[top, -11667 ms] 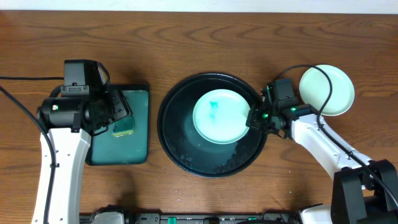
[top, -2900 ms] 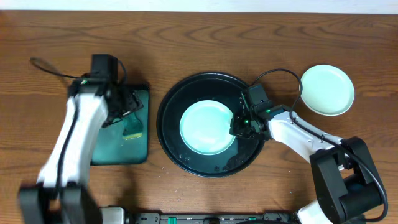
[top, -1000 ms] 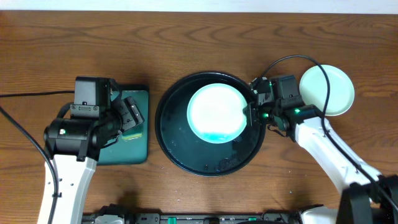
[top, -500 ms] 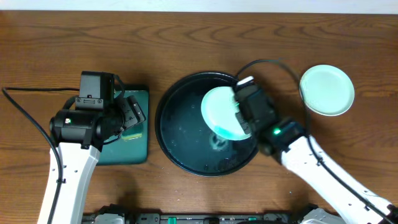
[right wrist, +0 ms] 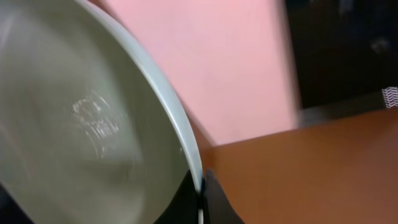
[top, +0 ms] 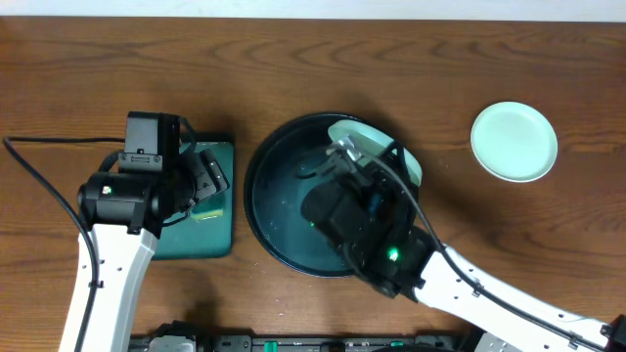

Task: Clean dirty plates on tray and stack at the side
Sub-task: 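Lift the green plate upright off the tray with the right gripper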

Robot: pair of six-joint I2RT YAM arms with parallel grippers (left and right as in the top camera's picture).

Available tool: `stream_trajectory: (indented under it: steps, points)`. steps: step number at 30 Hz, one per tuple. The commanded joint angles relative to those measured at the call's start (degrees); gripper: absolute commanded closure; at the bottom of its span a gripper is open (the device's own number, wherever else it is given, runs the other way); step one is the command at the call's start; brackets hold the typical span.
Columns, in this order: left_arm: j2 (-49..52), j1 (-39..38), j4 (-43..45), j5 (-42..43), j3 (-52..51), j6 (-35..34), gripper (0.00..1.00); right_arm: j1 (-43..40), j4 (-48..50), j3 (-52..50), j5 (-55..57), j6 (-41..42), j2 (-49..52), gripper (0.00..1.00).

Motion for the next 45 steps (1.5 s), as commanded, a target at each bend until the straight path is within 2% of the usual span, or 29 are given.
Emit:
stream_trajectory:
  steps: [1, 5, 31, 35, 45]
  points:
    - [0.3, -0.2, 0.1, 0.1, -0.2, -0.6, 0.18, 2.4, 5.0, 1.3, 12.5, -14.2, -0.8, 0.99]
    - [0.3, -0.2, 0.2, 0.1, -0.2, -0.6, 0.18, 3.3, 9.0, 1.3, 13.7, -18.7, -0.8, 0.99]
    - [0.3, -0.2, 0.2, 0.1, -0.2, -0.6, 0.18, 3.3, 10.3, 1.3, 13.7, -18.7, -0.7, 0.99]
    - [0.3, -0.2, 0.3, 0.1, -0.2, -0.6, 0.18, 3.4, 10.6, 1.2, 9.7, -13.4, -0.7, 0.99]
    - [0.3, -0.2, 0.3, 0.1, -0.2, -0.5, 0.17, 5.8, 10.1, 1.2, 2.2, -7.8, -0.2, 0.99]
